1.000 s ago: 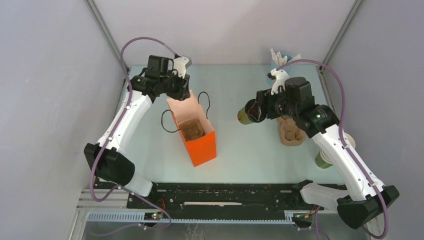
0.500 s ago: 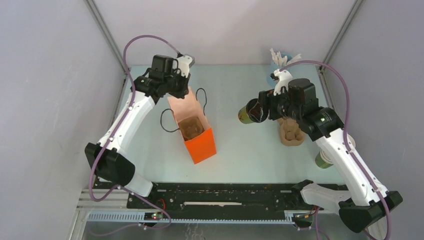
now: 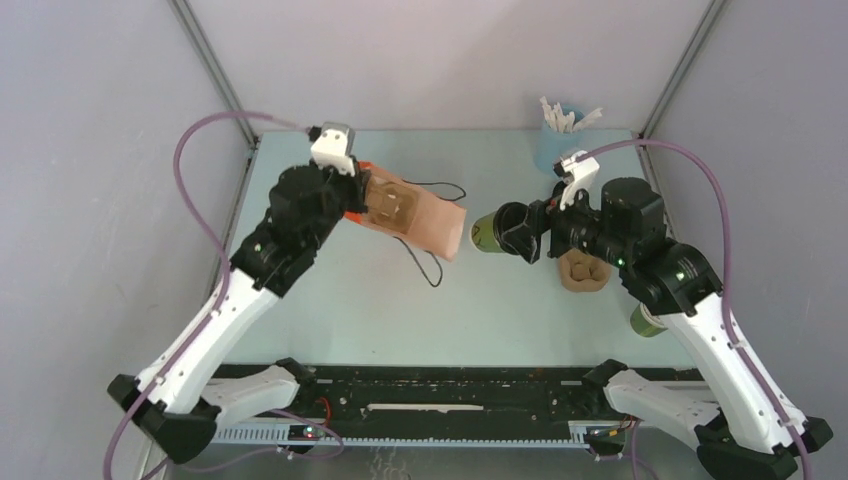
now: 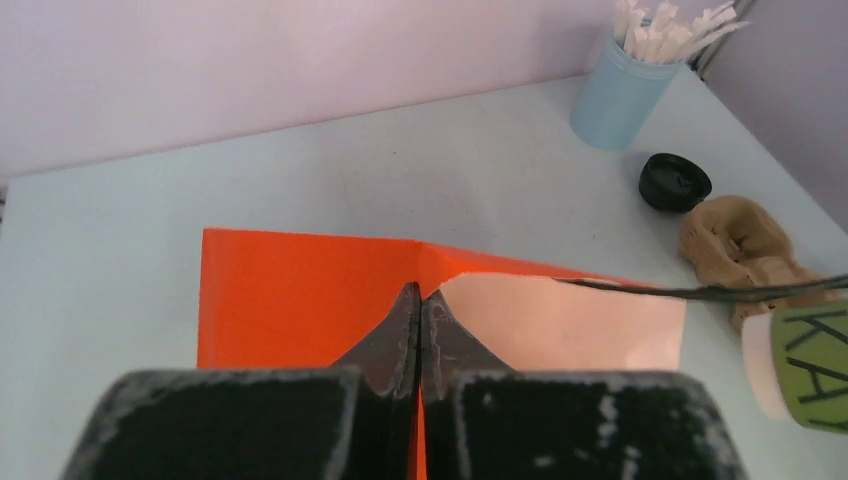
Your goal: Pack the takeout coffee
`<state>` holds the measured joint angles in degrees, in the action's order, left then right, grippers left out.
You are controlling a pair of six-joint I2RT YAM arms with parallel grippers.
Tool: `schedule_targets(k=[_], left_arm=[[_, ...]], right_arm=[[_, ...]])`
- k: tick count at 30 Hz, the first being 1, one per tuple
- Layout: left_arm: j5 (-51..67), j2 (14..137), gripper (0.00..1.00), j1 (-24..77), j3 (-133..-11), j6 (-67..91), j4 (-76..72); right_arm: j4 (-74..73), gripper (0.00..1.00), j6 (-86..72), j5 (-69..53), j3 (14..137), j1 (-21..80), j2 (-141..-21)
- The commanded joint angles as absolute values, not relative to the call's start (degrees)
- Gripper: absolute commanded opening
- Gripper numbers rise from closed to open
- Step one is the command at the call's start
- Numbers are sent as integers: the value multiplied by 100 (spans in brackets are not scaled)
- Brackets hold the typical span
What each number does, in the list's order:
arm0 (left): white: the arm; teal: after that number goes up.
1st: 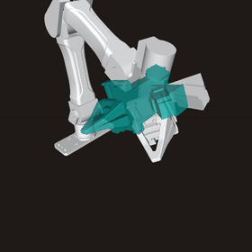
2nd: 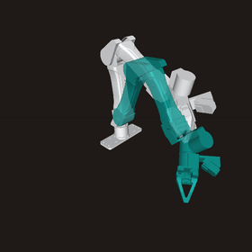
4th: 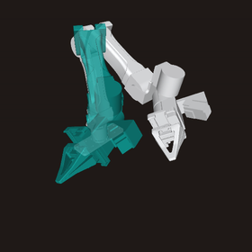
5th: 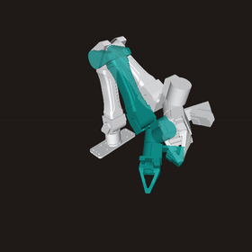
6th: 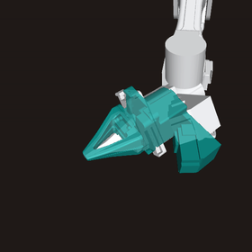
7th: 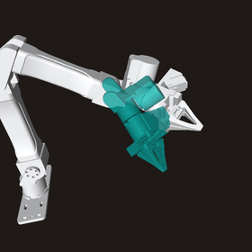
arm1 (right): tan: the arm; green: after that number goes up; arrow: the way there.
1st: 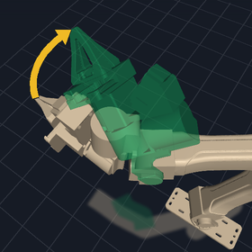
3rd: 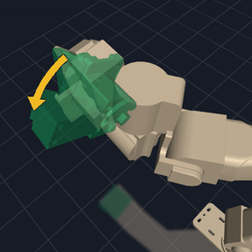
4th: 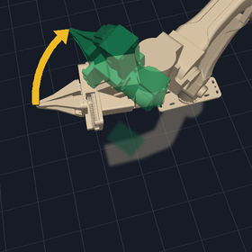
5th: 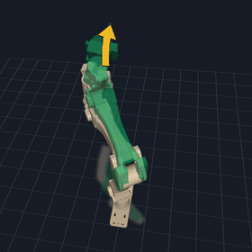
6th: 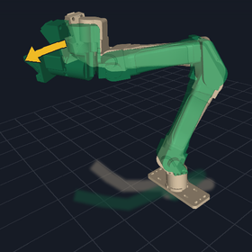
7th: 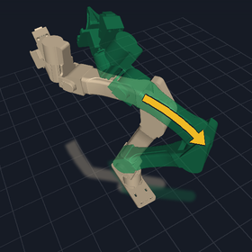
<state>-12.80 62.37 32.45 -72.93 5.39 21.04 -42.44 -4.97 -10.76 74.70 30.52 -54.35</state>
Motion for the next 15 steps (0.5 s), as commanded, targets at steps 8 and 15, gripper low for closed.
schedule_targets(k=[8, 15], left_arm=[[-1575, 4410, 0, 3686, -4244, 1325, -538], [-1729, 3446, 0, 3927, -3463, 1649, -241]], right_arm=[[-4765, 57, 378, -1296, 7356, 4501, -4533], [-4500, 56, 588, -1010, 7024, 5571, -4299]])
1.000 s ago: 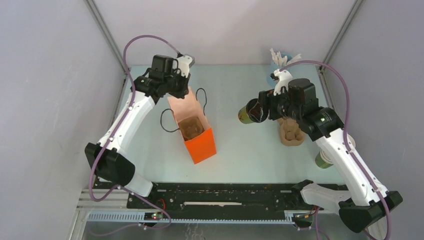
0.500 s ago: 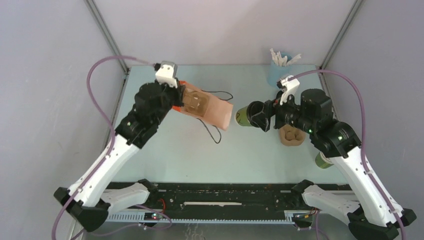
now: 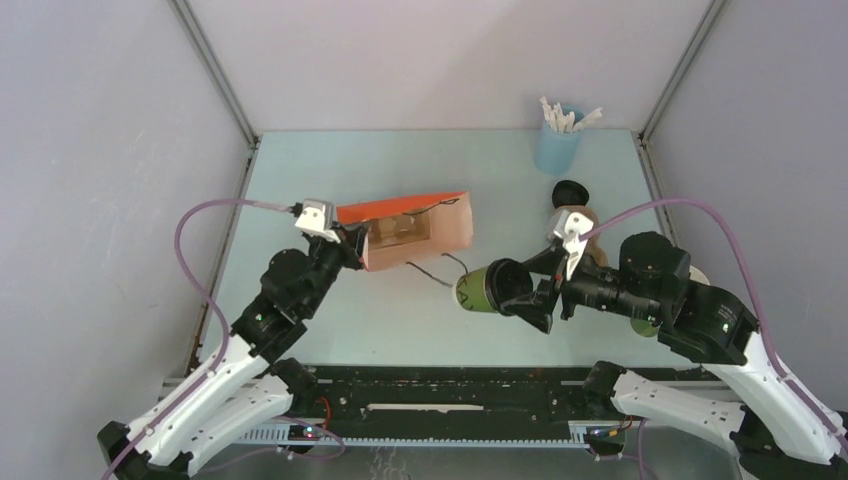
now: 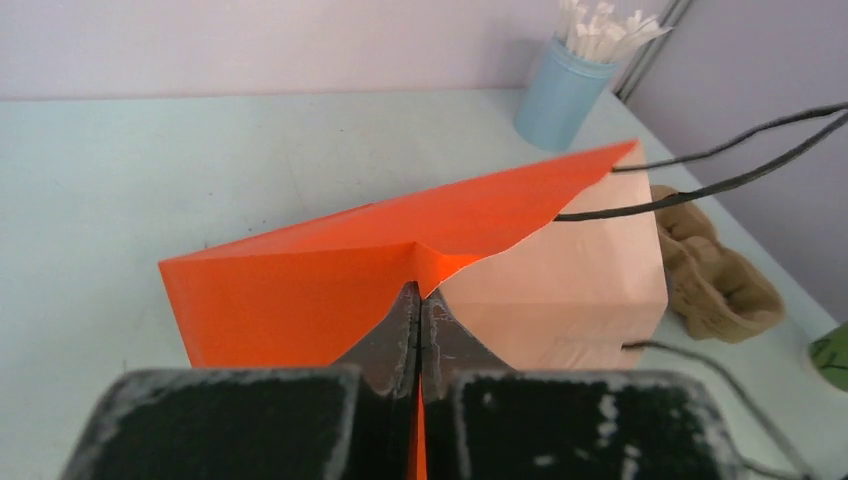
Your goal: Pack the takeout coffee
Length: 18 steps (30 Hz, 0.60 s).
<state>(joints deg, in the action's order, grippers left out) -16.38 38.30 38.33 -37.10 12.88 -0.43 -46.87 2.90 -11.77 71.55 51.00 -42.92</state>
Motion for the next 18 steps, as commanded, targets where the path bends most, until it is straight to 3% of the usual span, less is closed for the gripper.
schedule_targets(k=[1, 6, 18], left_arm=[[-1773, 3281, 0, 3933, -3339, 1705, -234], [-1743, 2667, 0, 3946, -2618, 1926, -421], [-2040, 1839, 0, 3946, -1728, 2646, -225]], right_arm=[[-4440, 55, 659, -937, 6996, 5736, -4331], [-4133, 55, 1221, -382, 6952, 6483, -4657], [-3314, 54, 2574, -24, 7017, 6933, -5367]])
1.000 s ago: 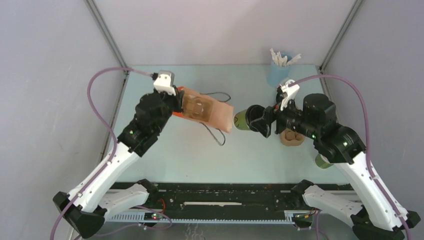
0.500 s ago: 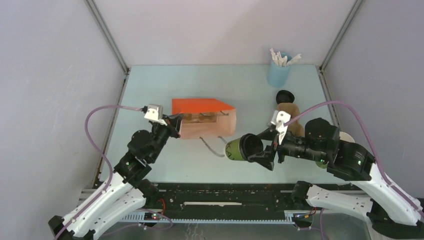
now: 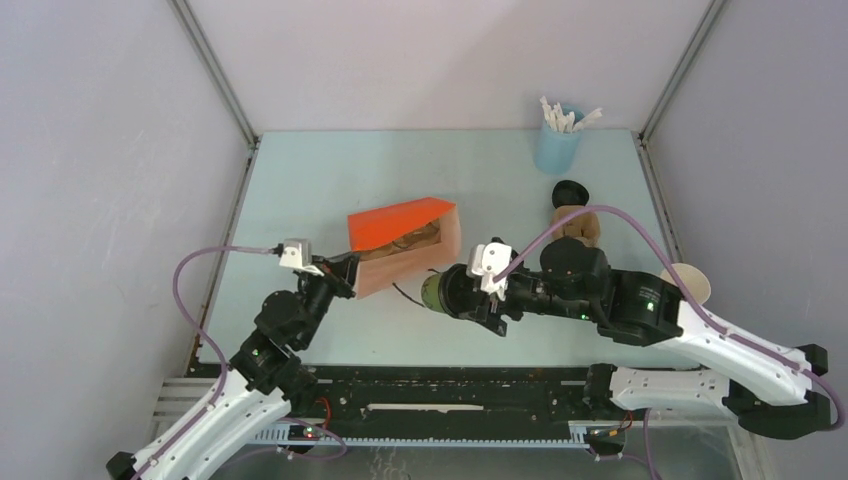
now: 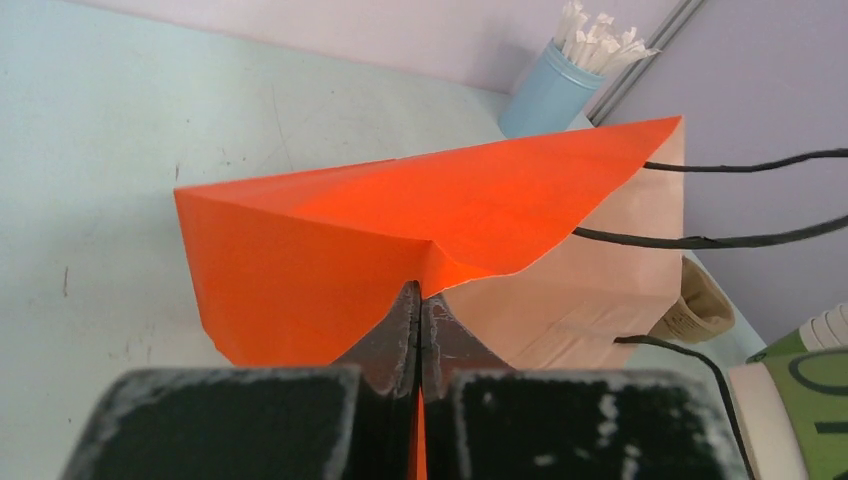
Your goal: Pack the takeout coffee
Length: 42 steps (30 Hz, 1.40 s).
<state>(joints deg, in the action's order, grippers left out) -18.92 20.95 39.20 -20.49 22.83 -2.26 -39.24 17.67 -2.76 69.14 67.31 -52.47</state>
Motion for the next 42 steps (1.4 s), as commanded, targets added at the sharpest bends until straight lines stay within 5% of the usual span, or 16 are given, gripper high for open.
schedule_targets(k=[1, 14, 42], left_arm=[[-2051, 1730, 0, 3946, -1623, 2714, -228], [-2717, 1057, 0, 3946, -1517, 3142, 554], [-3358, 2461, 0, 3945, -3291, 3511, 2126]], right_arm=[[-3251, 54, 2697, 72, 7059, 6976, -5438], [-2695, 51, 4390, 1143, 7506, 7563, -6653], [-3560, 51, 4882, 2636, 7839, 8737, -7426]])
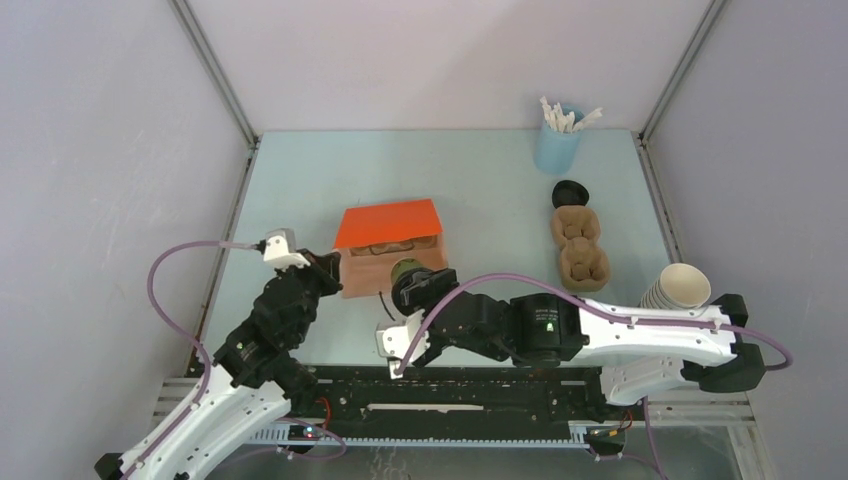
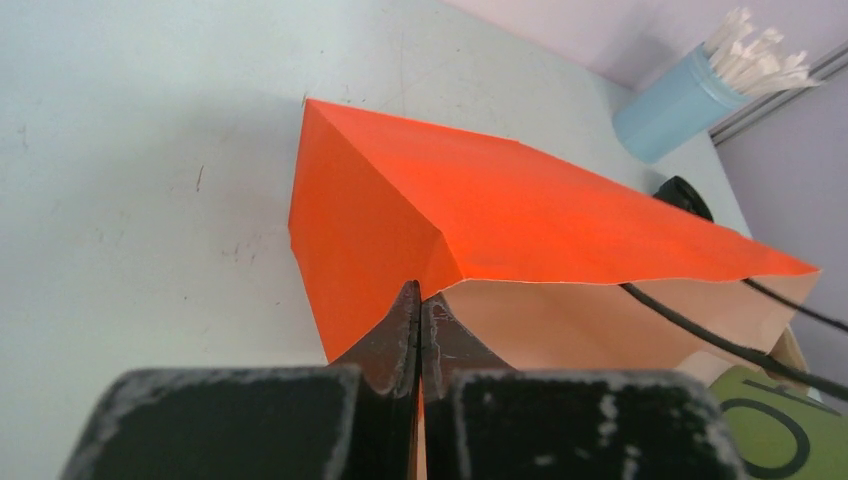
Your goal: Pack the takeout coffee
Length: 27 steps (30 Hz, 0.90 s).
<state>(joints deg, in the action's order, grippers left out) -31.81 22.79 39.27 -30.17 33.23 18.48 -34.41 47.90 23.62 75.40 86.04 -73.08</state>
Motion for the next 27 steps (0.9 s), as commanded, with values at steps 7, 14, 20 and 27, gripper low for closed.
schedule_targets(k=[7, 14, 20, 27], left_arm=[[-3261, 2311, 0, 3947, -3129, 3472, 2105], [-3170, 2309, 0, 3945, -3192, 3458, 2101], [-3103, 2276, 0, 3952, -3092, 3524, 2092], [-3047, 2033, 0, 3951, -2935, 3481, 2092]], right_arm=[[-3490, 50, 5348, 2738, 7846, 8680, -7745], [-3228, 49, 5798, 2553, 7882, 8366, -8182], [-2928, 51, 6266, 2592, 7877, 8091, -8528], [-2818, 52, 6708, 2449, 7883, 7987, -8658]])
